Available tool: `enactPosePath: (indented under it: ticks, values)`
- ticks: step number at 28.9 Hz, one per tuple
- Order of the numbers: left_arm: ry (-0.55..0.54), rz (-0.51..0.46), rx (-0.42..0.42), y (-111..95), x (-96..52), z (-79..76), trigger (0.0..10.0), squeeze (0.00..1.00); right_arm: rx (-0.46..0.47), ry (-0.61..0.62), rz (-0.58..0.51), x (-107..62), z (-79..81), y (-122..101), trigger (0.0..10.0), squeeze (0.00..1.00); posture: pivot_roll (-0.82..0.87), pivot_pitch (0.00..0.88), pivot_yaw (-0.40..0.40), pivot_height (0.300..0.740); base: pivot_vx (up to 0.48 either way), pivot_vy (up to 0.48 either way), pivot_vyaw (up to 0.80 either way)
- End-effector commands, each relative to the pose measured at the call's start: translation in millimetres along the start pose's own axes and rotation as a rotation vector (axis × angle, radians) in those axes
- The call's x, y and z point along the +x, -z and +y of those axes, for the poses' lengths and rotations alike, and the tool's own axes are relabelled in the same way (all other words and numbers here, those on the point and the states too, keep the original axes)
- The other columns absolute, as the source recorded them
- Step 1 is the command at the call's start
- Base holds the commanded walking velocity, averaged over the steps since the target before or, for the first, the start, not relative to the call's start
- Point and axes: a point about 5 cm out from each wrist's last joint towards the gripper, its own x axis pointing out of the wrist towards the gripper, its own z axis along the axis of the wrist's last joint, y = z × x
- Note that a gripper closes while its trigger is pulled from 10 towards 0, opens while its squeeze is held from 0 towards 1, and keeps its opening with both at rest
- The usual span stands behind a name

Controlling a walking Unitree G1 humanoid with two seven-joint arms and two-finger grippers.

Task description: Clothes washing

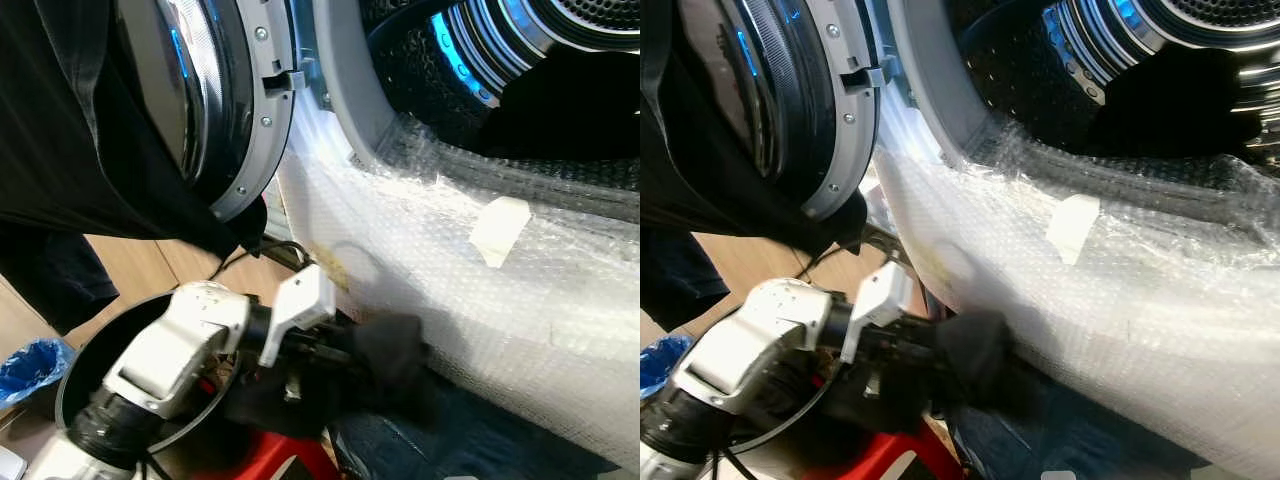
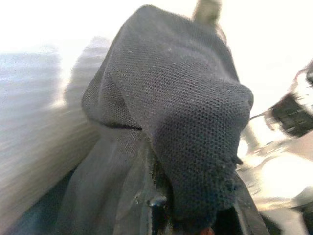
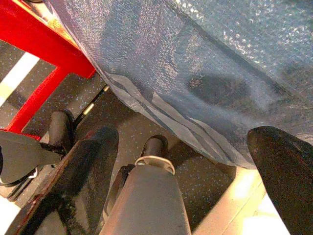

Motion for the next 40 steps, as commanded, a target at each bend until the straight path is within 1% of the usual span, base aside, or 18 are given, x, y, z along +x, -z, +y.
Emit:
enactPosePath:
  ticks: [1, 4, 7, 9, 10, 12, 13, 14, 16, 19, 22, 25, 29, 35, 36, 38, 39, 40]
  values:
    - [0.041, -0.008, 0.023, -4, 4.5, -4.3, 0.0, 0.00, 0.006, -0.011, 0.007, -0.9, 4.2, 3, 10.0, 0.00, 0.03, 0.000, 0.138, 0.740, 0.000, 0.000, 0.00]
    - [0.047, 0.001, 0.002, 2, 6.7, -6.0, 0.0, 0.00, 0.010, -0.011, 0.002, -0.8, 4.1, 3, 10.0, 0.00, 0.02, 0.000, 0.141, 0.740, 0.000, 0.000, 0.00]
    - [-0.028, 0.022, -0.039, 15, -2.0, -1.4, 0.0, 0.00, -0.008, -0.021, -0.023, -0.3, 2.1, -1, 10.0, 0.00, 0.01, 0.000, 0.142, 0.740, 0.000, 0.000, 0.00]
    - [-0.048, 0.020, -0.043, 17, -3.2, 0.2, 0.0, 0.00, -0.016, -0.029, -0.027, -0.2, 1.9, -2, 10.0, 0.00, 0.02, 0.000, 0.138, 0.740, 0.000, 0.000, 0.00]
    - [-0.131, 0.055, -0.032, 24, -9.0, 7.3, 0.0, 0.00, -0.075, -0.125, -0.049, -0.5, 8.1, -5, 10.0, 0.00, 0.02, 0.000, 0.134, 0.740, 0.000, 0.000, 0.00]
    - [-0.186, 0.060, -0.043, 27, -13.3, 11.5, 0.0, 0.00, -0.139, -0.225, -0.074, -1.4, 15.1, -9, 10.0, 0.00, 0.02, 0.000, 0.132, 0.740, 0.000, 0.000, 0.00]
    - [-0.210, 0.056, -0.049, 29, -15.5, 12.5, 0.0, 0.00, -0.202, -0.294, -0.090, -2.3, 19.0, -11, 10.0, 0.00, 0.02, 0.000, 0.129, 0.740, 0.000, 0.000, 0.00]
    - [-0.210, 0.056, -0.049, 29, -15.5, 12.5, 0.0, 0.00, -0.202, -0.294, -0.090, -2.3, 19.0, -11, 10.0, 0.00, 0.02, 0.000, 0.129, 0.740, 0.000, 0.000, 0.00]
    - [-0.251, 0.085, -0.069, 38, -19.7, 12.6, 0.0, 0.00, -0.300, -0.390, -0.106, -3.8, 22.0, -13, 10.0, 0.00, 0.02, 0.000, 0.126, 0.740, 0.000, 0.000, 0.00]
    - [-0.305, 0.097, -0.082, 46, -23.5, 13.9, 0.0, 0.00, -0.366, -0.453, -0.119, -5.0, 22.0, -14, 10.0, 0.00, 0.01, 0.001, 0.123, 0.740, 0.000, 0.000, 0.00]
    - [-0.331, 0.097, -0.090, 49, -26.7, 14.4, 0.0, 0.00, -0.397, -0.505, -0.119, -6.3, 22.7, -14, 10.0, 0.00, 0.01, 0.010, 0.123, 0.740, 0.000, 0.000, 0.00]
    - [-0.369, 0.116, -0.095, 56, -30.6, 14.7, 0.0, 0.00, -0.454, -0.562, -0.108, -7.8, 21.7, -11, 10.0, 0.00, 0.02, 0.021, 0.121, 0.740, 0.000, 0.000, 0.00]
    - [-0.394, 0.134, -0.086, 61, -33.1, 14.3, 0.0, 0.00, -0.481, -0.583, -0.105, -8.4, 20.3, -10, 10.0, 0.00, 0.02, 0.028, 0.123, 0.740, 0.000, 0.000, 0.00]
    - [-0.397, 0.134, -0.082, 61, -33.2, 14.4, 0.0, 0.00, -0.482, -0.590, -0.106, -8.6, 20.0, -10, 10.0, 0.00, 0.02, 0.028, 0.123, 0.740, 0.000, 0.000, 0.00]
    - [-0.425, 0.154, -0.098, 68, -39.0, 14.3, 0.0, 0.00, -0.473, -0.642, -0.118, -10.1, 18.9, -12, 10.0, 0.00, 0.02, 0.042, 0.115, 0.740, 0.000, 0.000, 0.00]
    - [-0.425, 0.154, -0.098, 68, -39.0, 14.3, 0.0, 0.00, -0.473, -0.642, -0.118, -10.1, 18.9, -12, 10.0, 0.00, 0.02, 0.042, 0.115, 0.740, 0.000, 0.000, 0.00]
    - [-0.420, 0.171, -0.126, 74, -41.3, 11.4, 0.0, 0.00, -0.427, -0.679, -0.147, -11.1, 17.4, -18, 10.0, 0.00, 0.03, 0.044, 0.112, 0.740, 0.000, 0.000, 0.00]
    - [-0.420, 0.171, -0.126, 74, -41.3, 11.4, 0.0, 0.00, -0.427, -0.679, -0.147, -11.1, 17.4, -18, 10.0, 0.00, 0.03, 0.044, 0.112, 0.740, 0.000, 0.000, 0.00]
